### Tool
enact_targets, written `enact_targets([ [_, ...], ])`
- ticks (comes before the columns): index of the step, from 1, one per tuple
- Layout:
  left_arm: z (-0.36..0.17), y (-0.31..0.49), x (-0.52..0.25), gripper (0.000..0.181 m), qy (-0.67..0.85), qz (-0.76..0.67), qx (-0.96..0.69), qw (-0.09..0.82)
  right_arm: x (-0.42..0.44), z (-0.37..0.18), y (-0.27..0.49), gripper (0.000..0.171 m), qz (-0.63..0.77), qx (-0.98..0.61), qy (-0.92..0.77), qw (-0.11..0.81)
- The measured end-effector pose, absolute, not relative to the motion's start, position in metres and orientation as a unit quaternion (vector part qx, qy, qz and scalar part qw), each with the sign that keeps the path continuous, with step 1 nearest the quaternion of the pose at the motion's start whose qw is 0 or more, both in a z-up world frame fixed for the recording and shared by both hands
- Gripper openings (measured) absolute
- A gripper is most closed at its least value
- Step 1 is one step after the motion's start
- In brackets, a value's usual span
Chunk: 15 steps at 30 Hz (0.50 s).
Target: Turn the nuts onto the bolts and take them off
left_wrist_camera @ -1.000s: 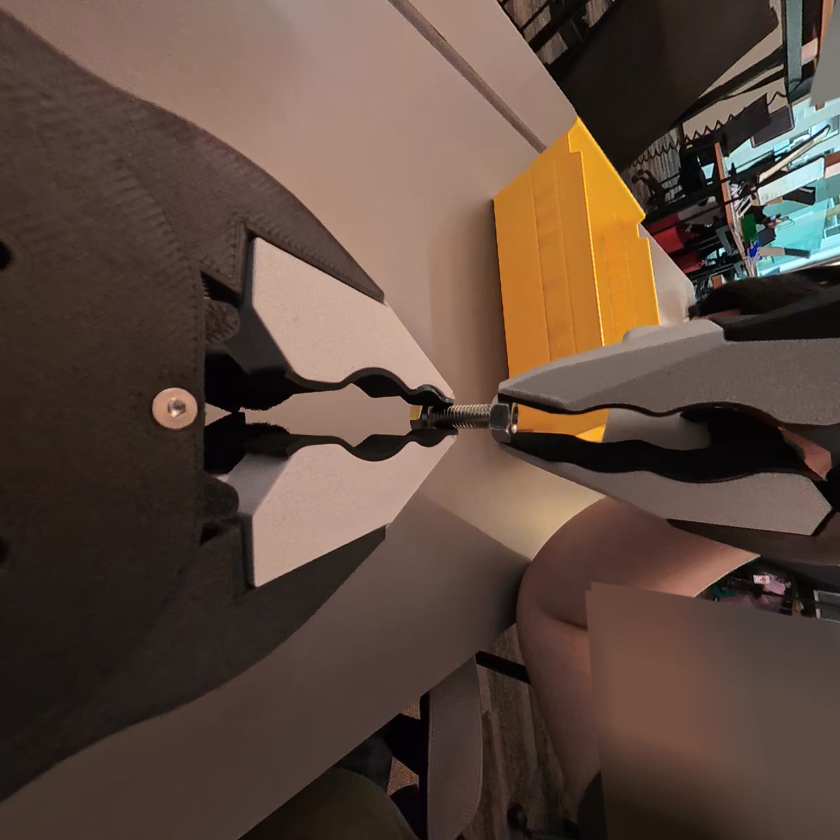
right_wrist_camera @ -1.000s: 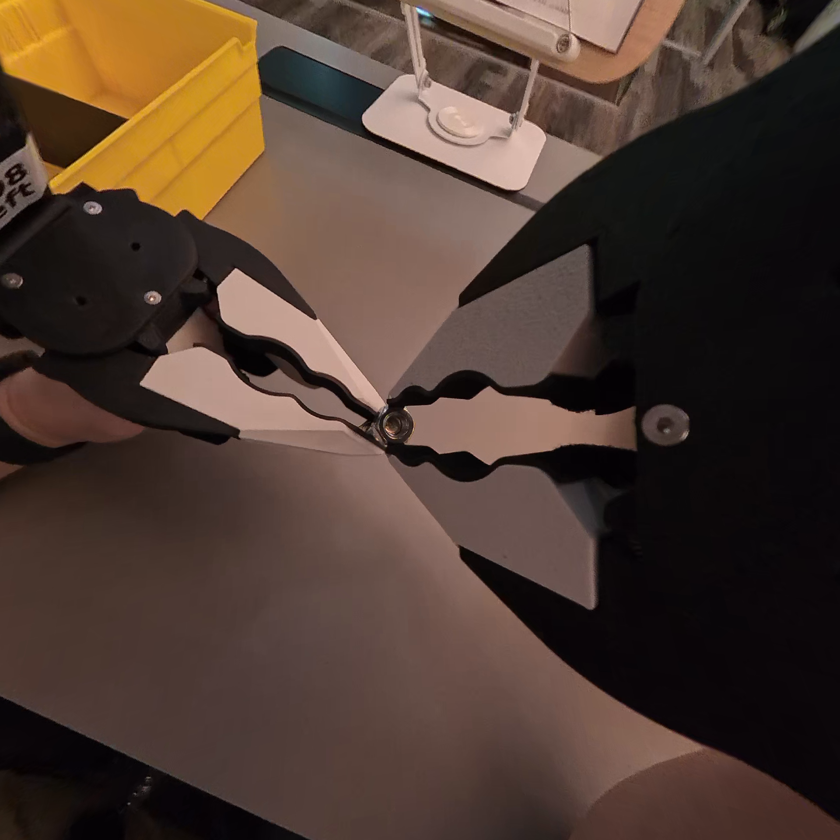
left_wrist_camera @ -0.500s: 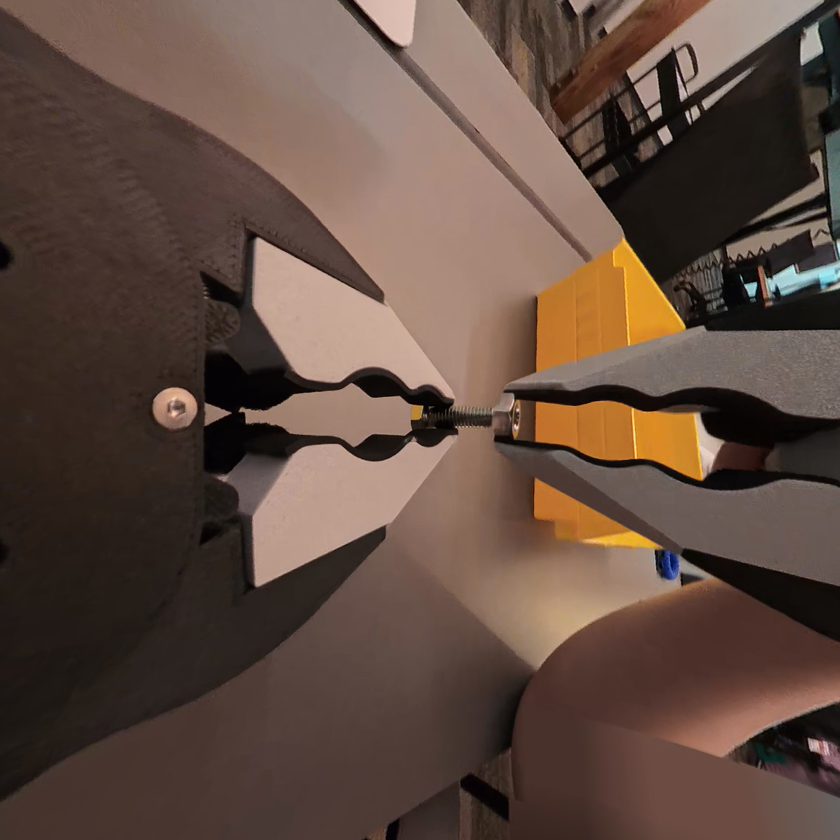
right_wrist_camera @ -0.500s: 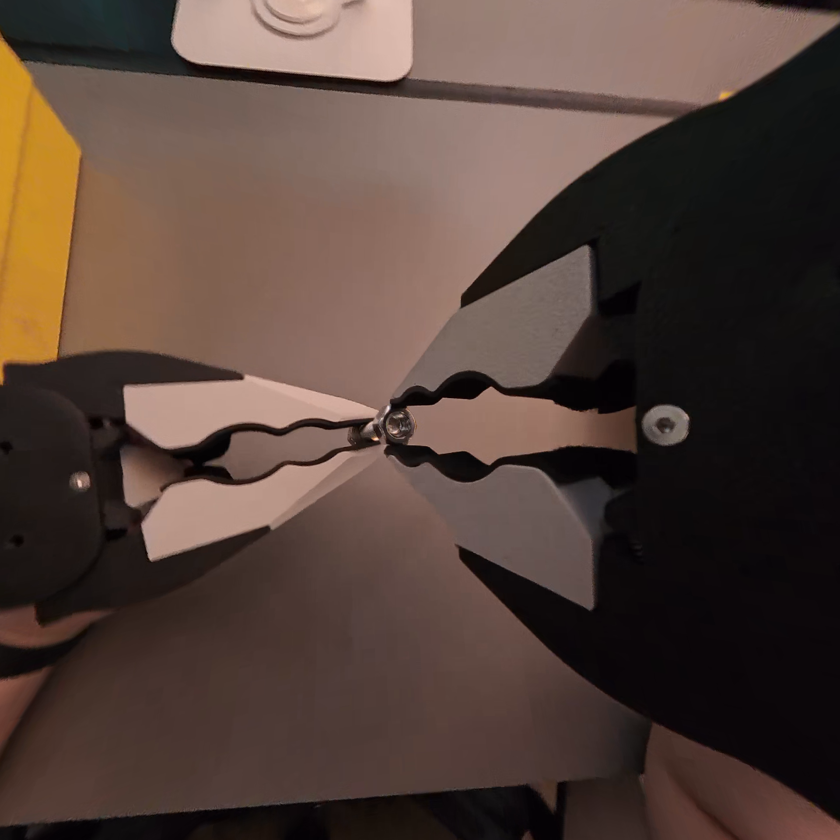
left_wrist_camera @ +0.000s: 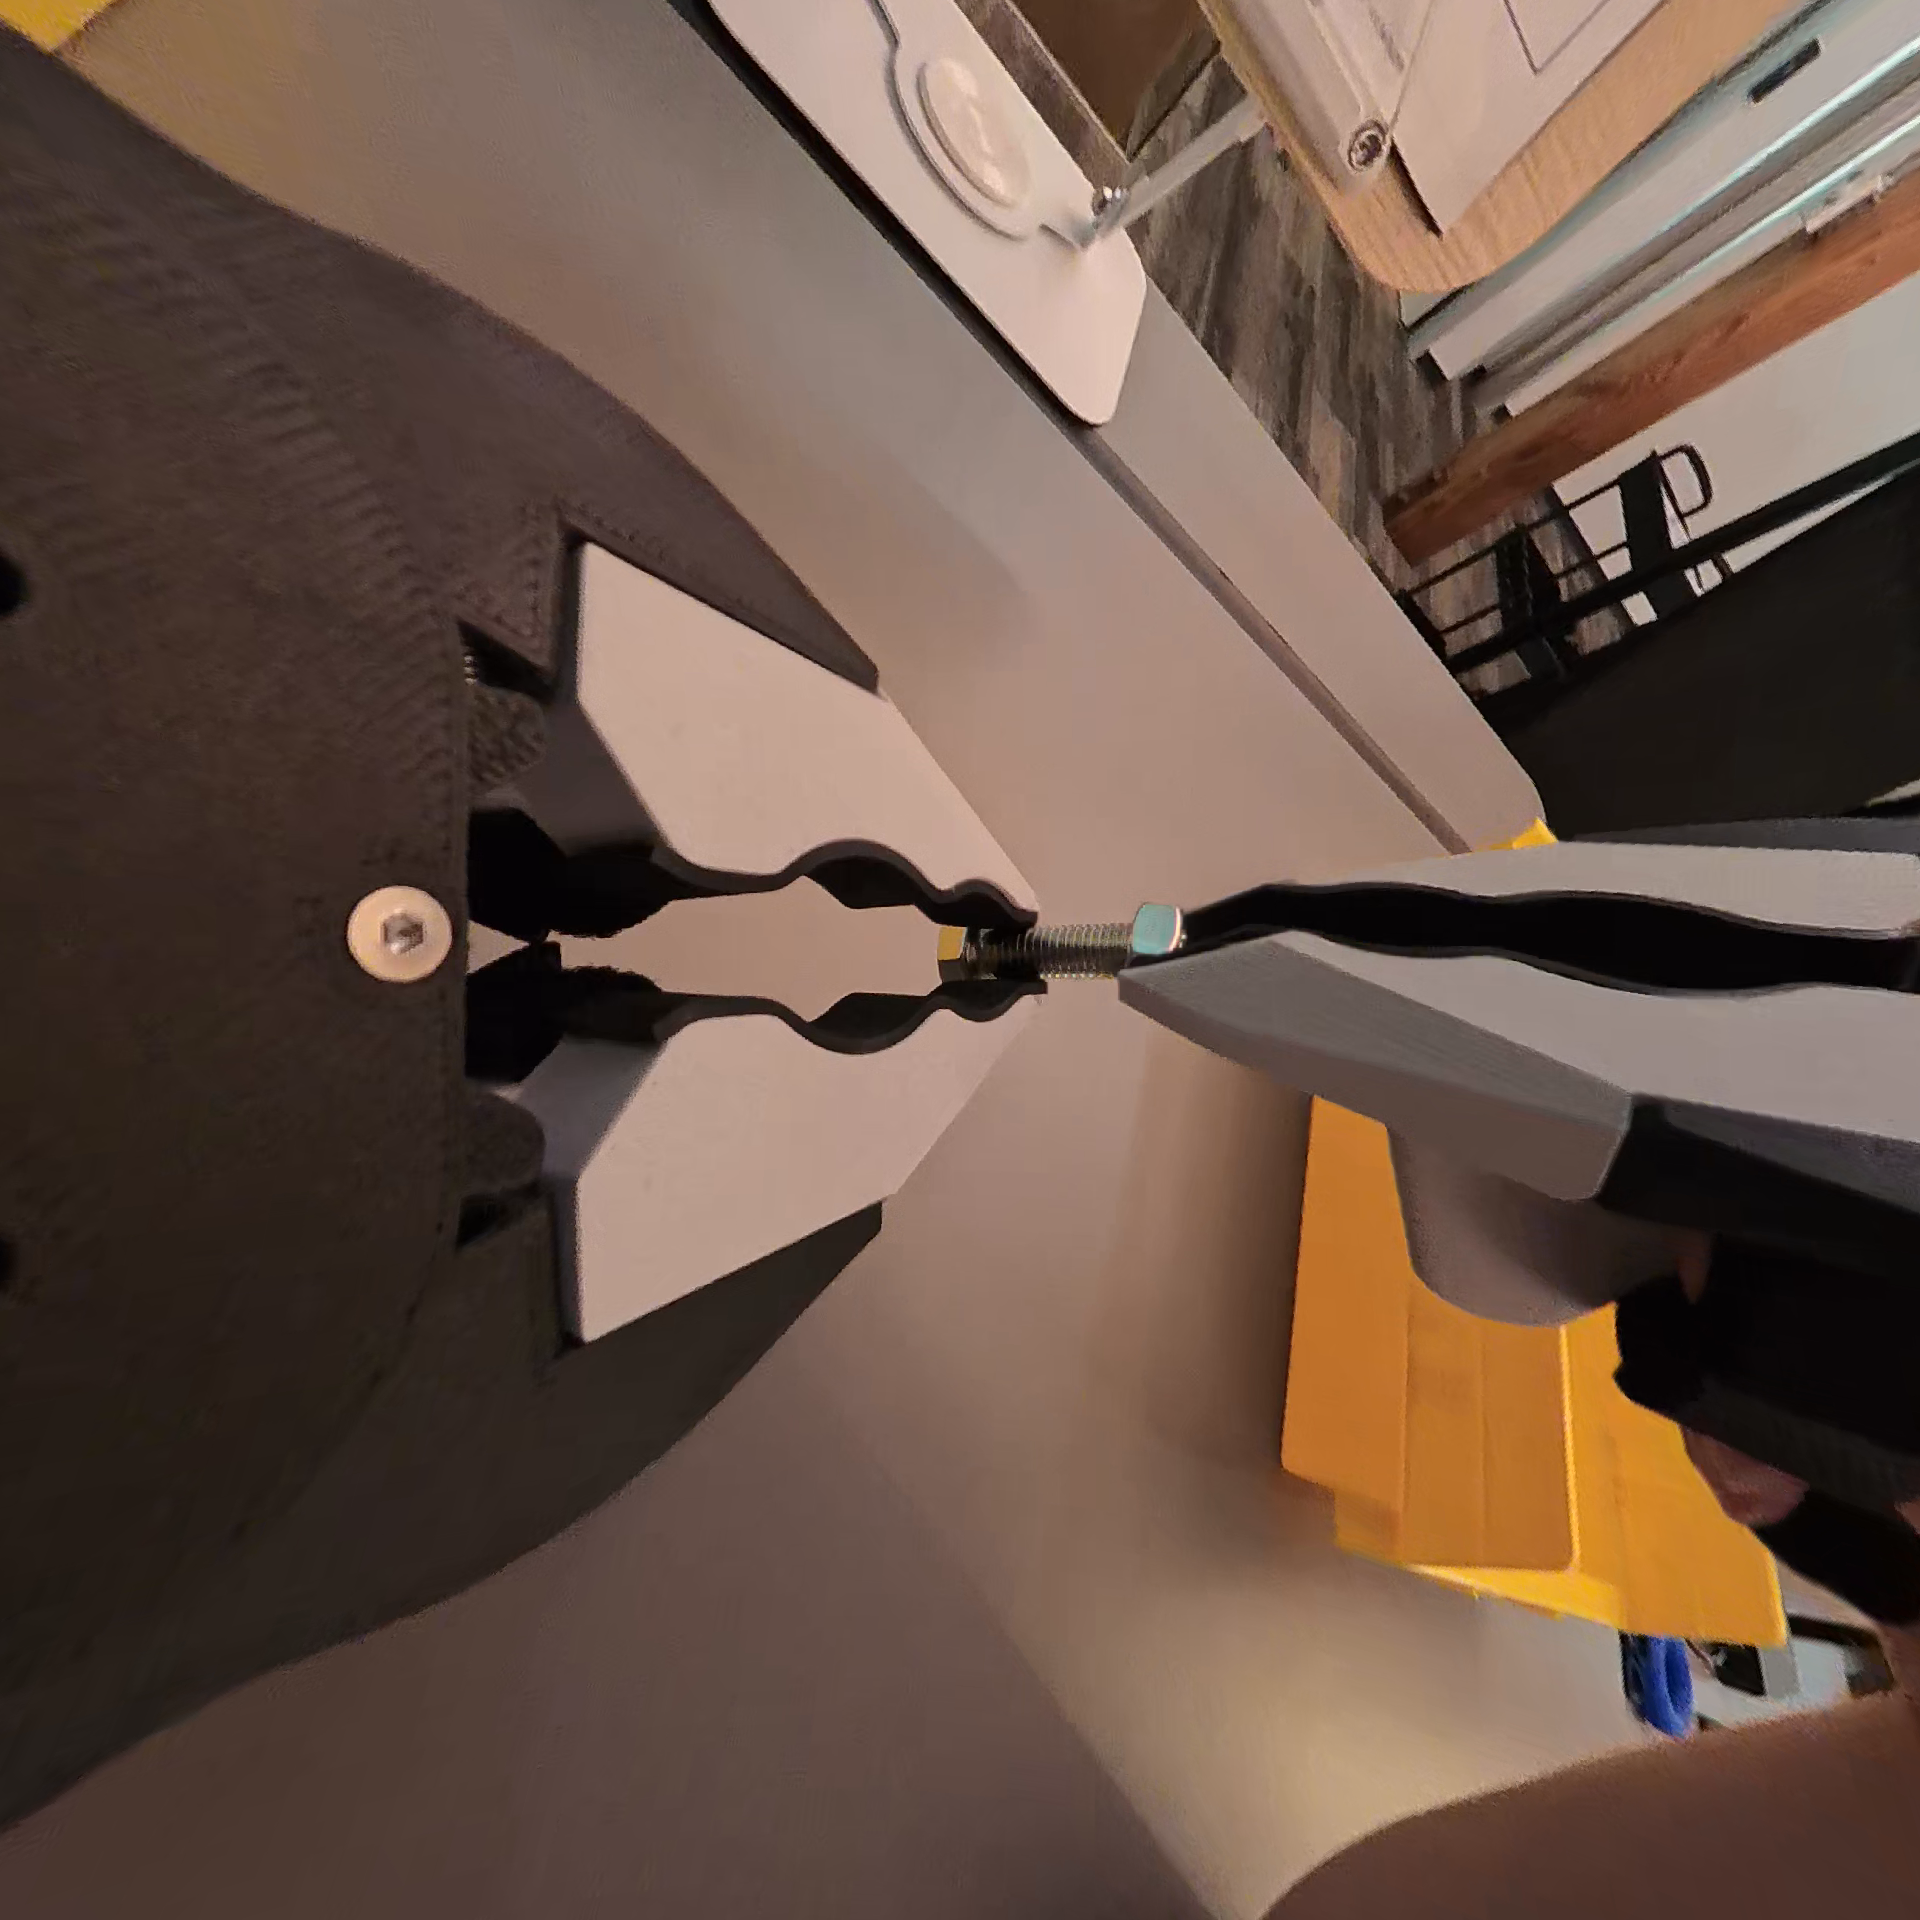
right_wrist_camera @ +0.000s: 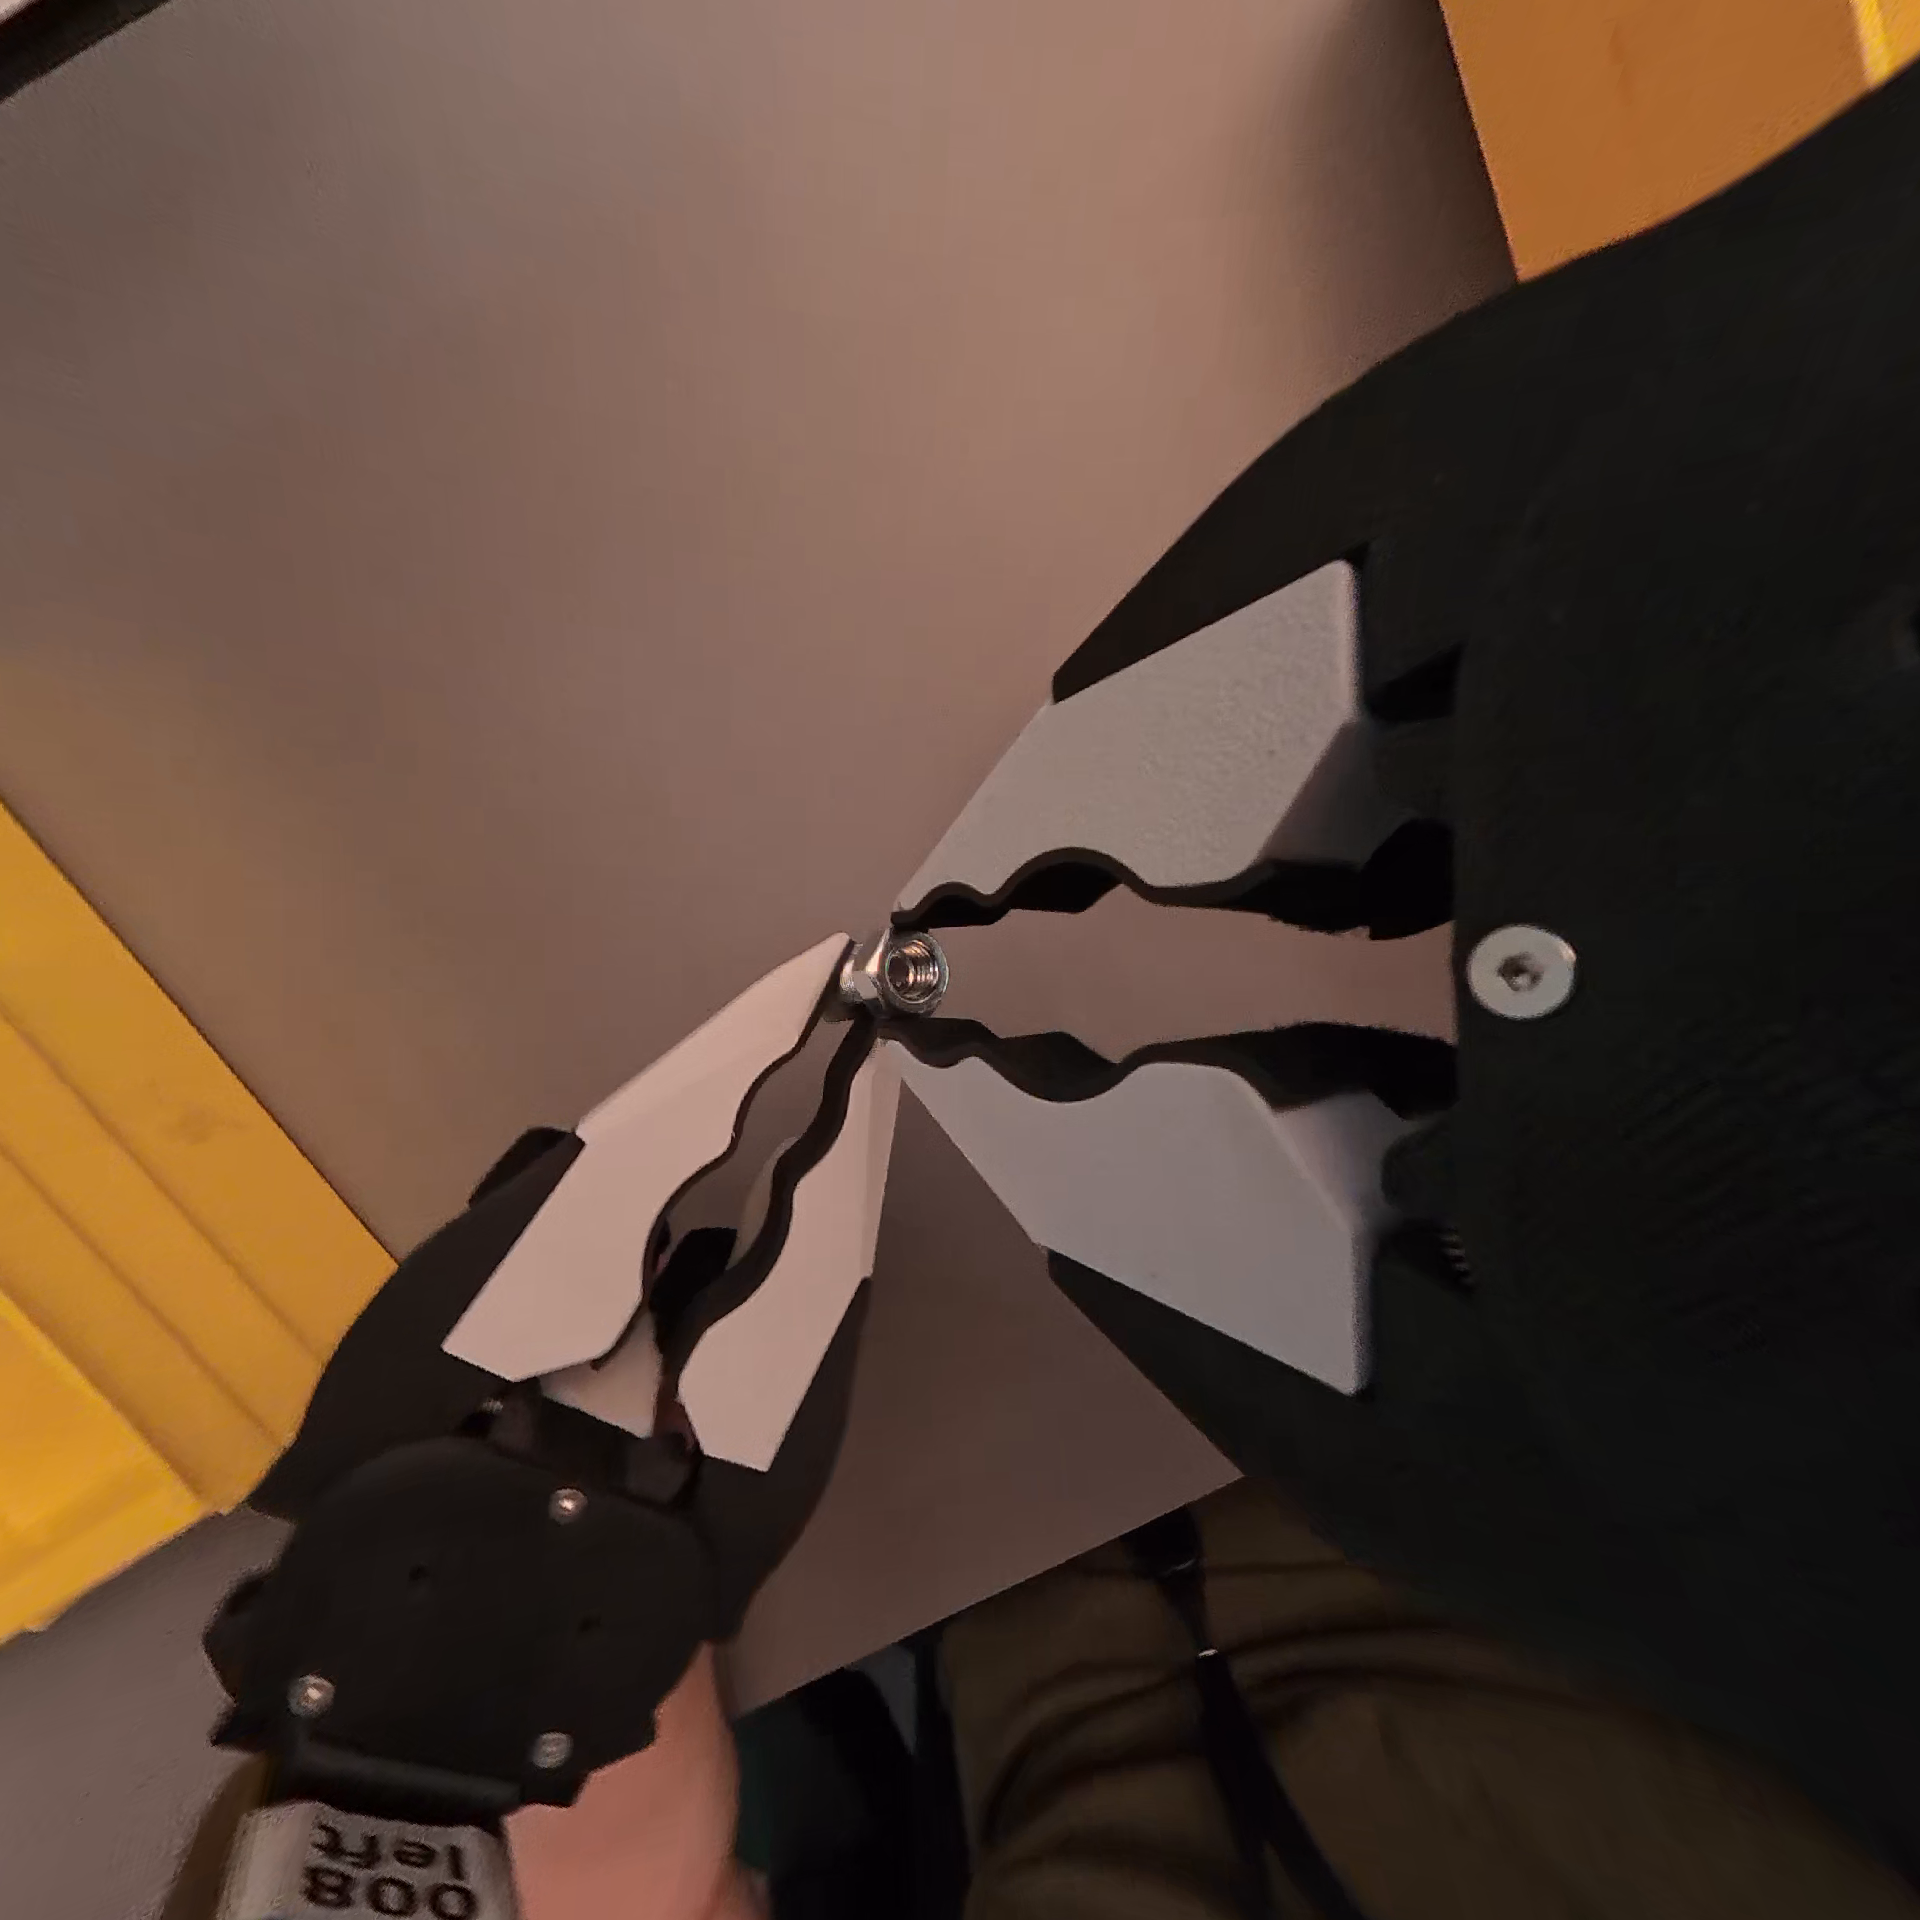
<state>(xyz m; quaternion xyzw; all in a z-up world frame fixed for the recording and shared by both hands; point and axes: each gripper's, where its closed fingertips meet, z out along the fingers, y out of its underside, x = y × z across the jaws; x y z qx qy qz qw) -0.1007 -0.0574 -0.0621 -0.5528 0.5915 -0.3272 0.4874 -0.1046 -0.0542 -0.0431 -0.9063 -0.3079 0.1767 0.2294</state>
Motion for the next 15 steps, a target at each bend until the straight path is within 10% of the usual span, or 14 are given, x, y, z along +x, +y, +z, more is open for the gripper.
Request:
enact_targets([
  [15,-0.0640,-0.0536,-0.1012,0.007,0.579,-0.343,-0.566,0.477,-0.1037,-0.0453,-0.0500,0.016,0.163,-0.905,-0.318,0.231],
])
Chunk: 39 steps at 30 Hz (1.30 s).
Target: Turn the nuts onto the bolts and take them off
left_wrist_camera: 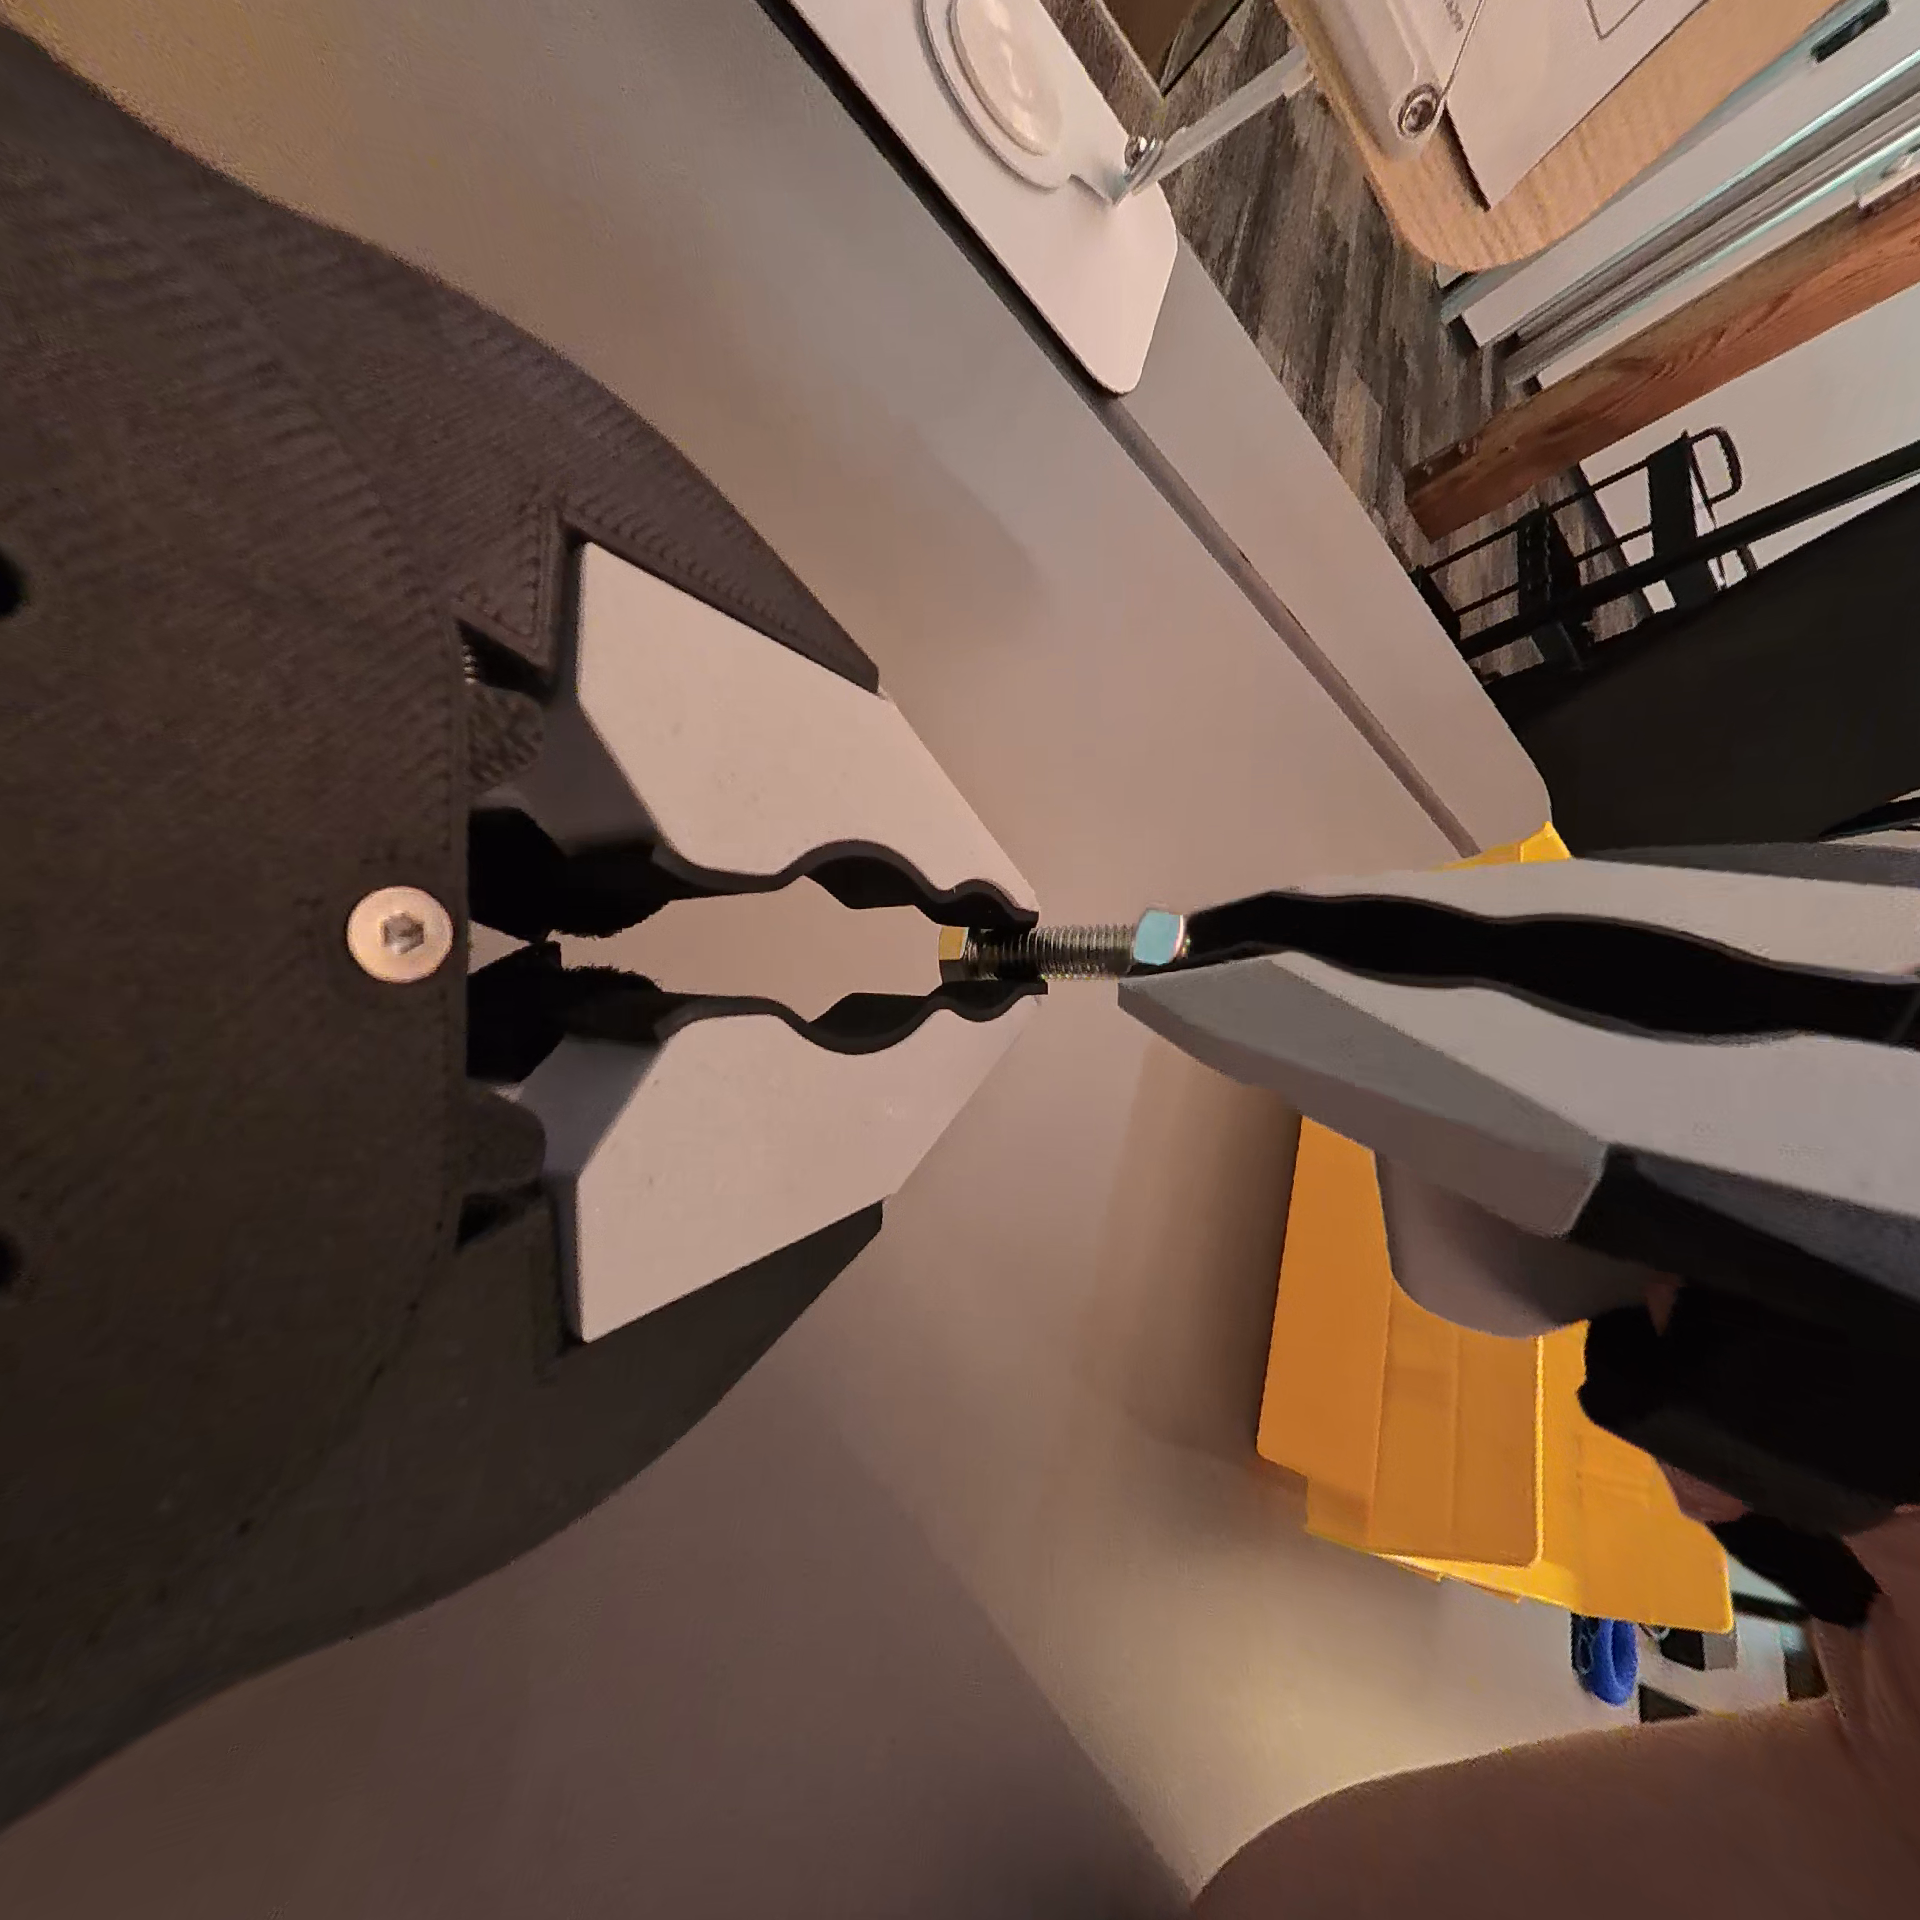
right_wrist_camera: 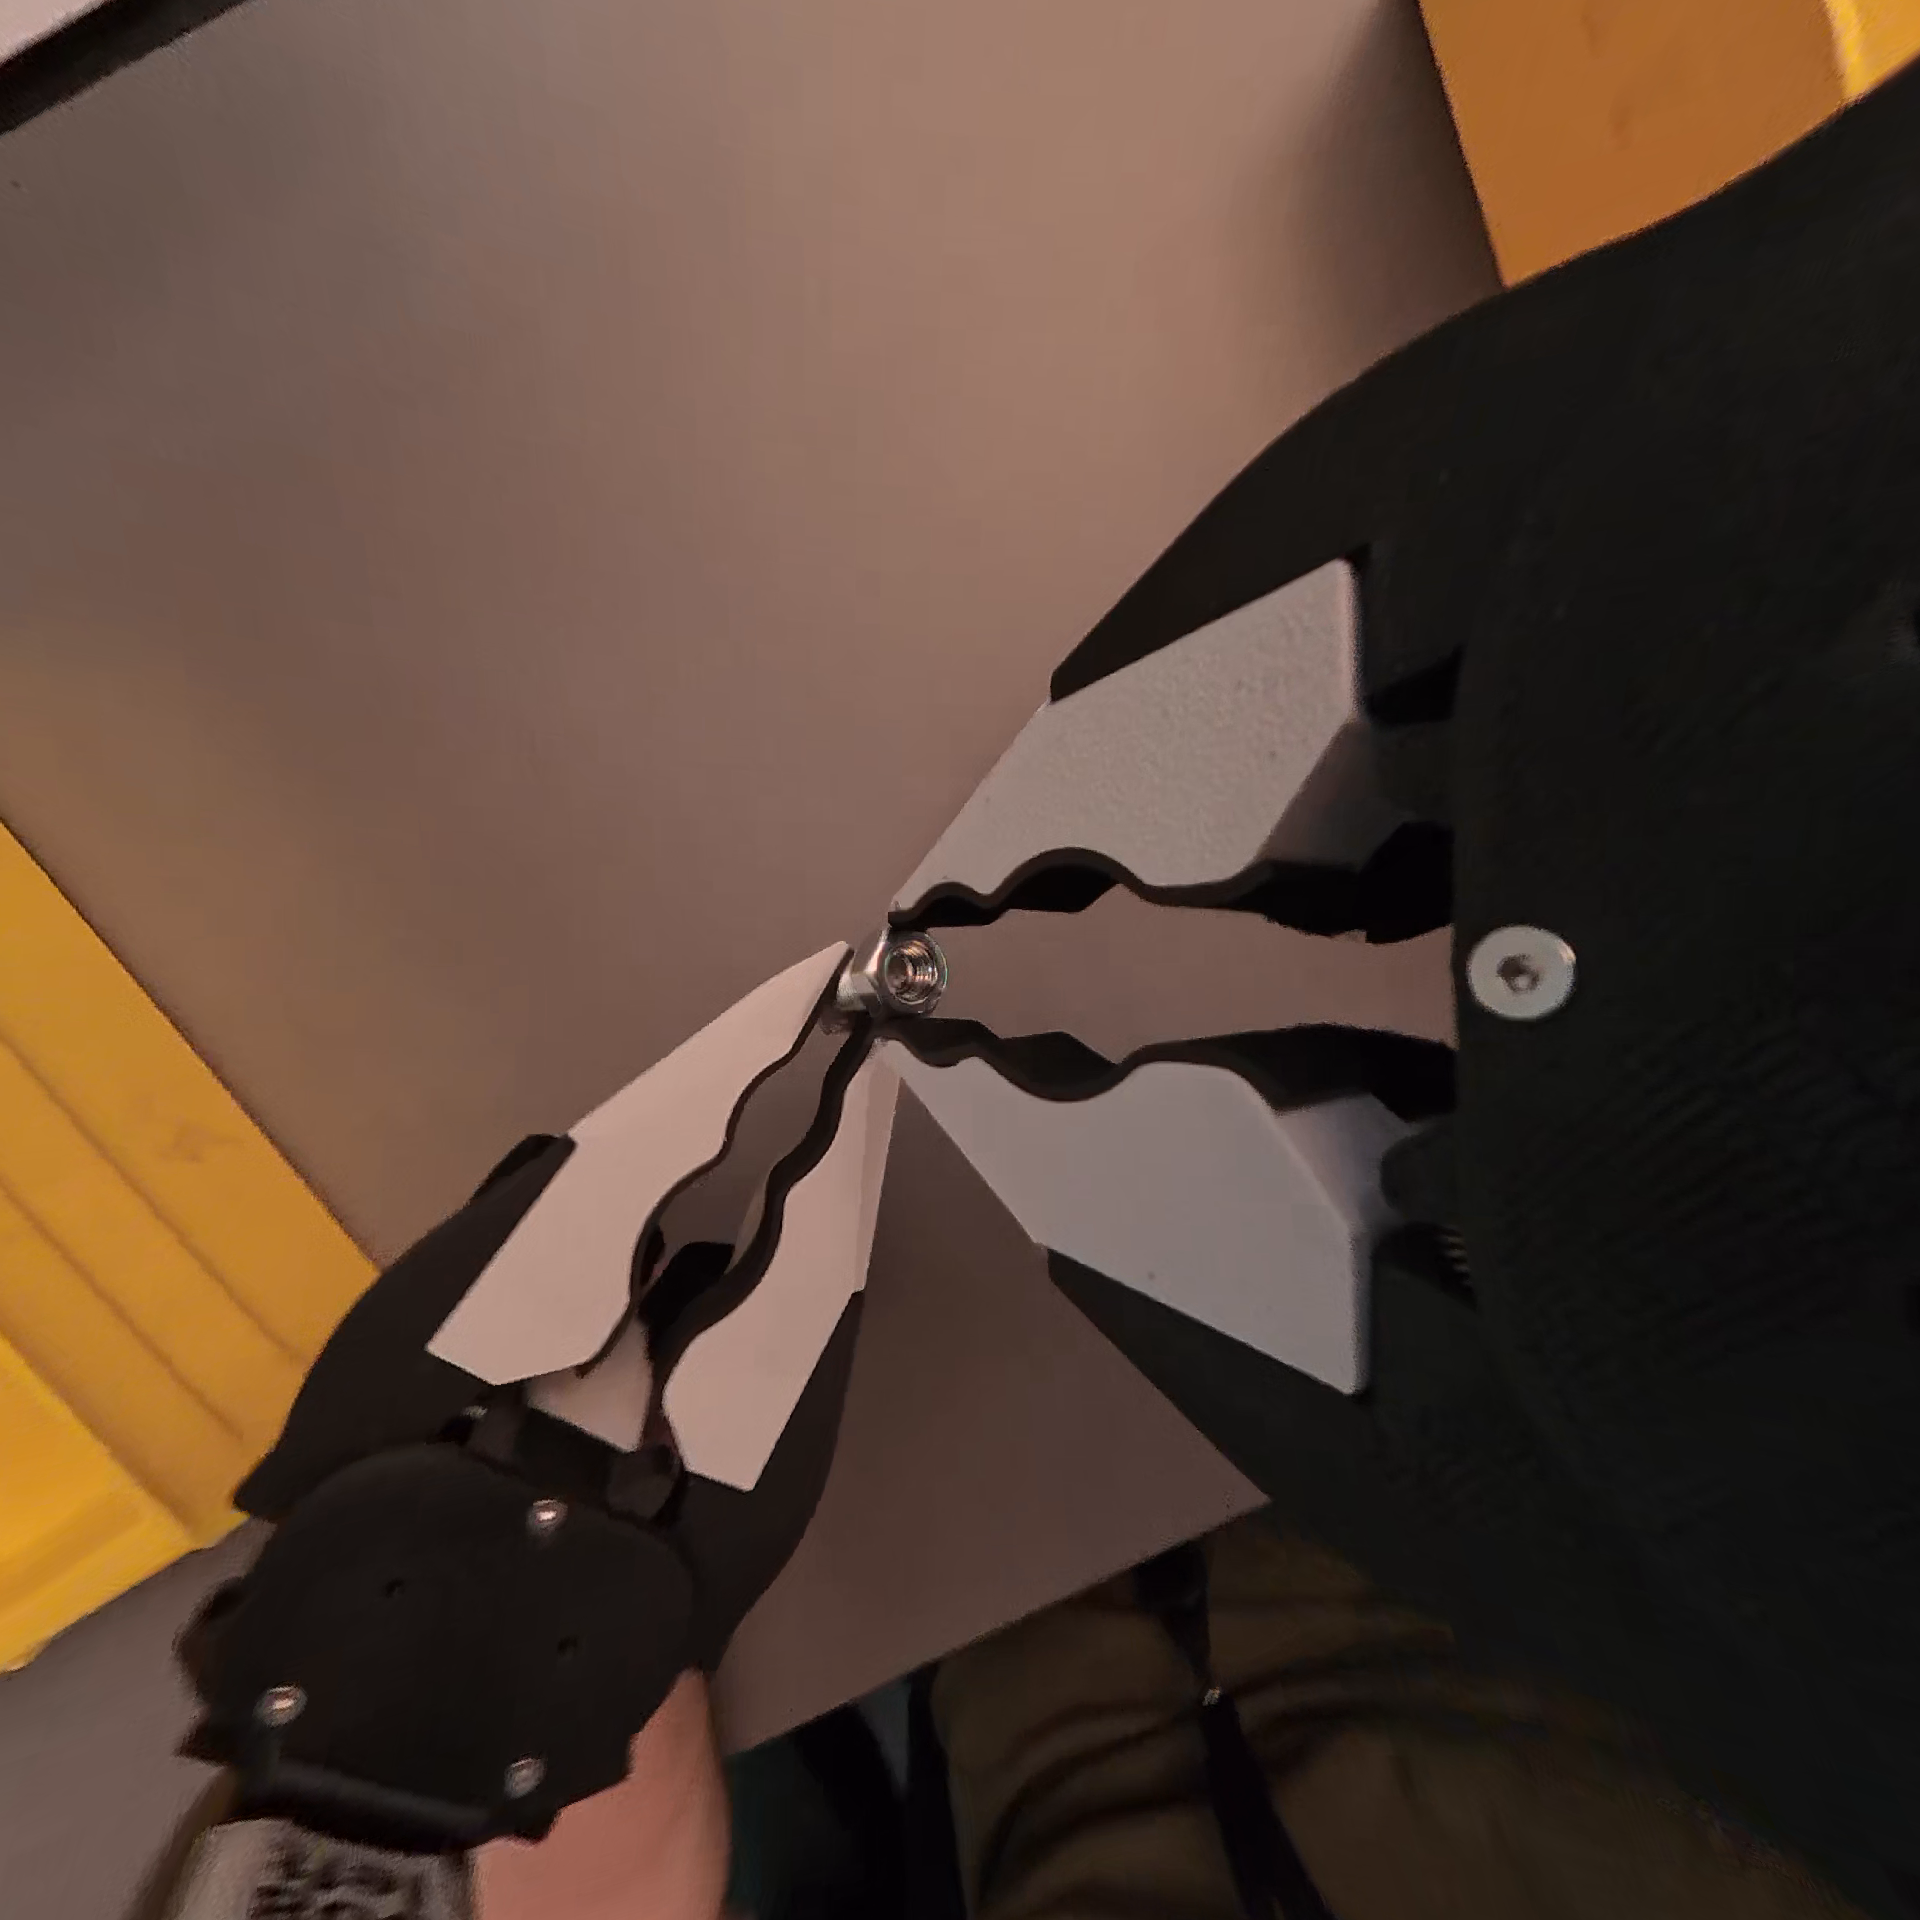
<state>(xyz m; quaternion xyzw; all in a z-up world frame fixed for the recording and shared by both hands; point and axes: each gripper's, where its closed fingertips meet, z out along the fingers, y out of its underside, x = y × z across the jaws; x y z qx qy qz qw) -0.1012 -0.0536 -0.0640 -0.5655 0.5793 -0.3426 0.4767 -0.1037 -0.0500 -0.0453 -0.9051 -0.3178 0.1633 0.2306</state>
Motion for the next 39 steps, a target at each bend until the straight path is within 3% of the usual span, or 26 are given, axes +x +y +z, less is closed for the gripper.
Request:
enact_targets([
  [7,-0.060,-0.056,-0.102,0.007,0.584,-0.358,-0.555,0.473,-0.097,-0.049,-0.059,0.016,0.057,-0.836,-0.482,0.254],
  [15,-0.068,-0.067,-0.099,0.007,0.616,-0.350,-0.536,0.459,-0.103,-0.038,-0.067,0.016,0.037,-0.734,-0.597,0.322],
  [39,-0.088,-0.102,-0.093,0.007,0.687,-0.349,-0.490,0.408,-0.096,-0.069,-0.100,0.017,-0.048,-0.666,-0.706,0.237],
])
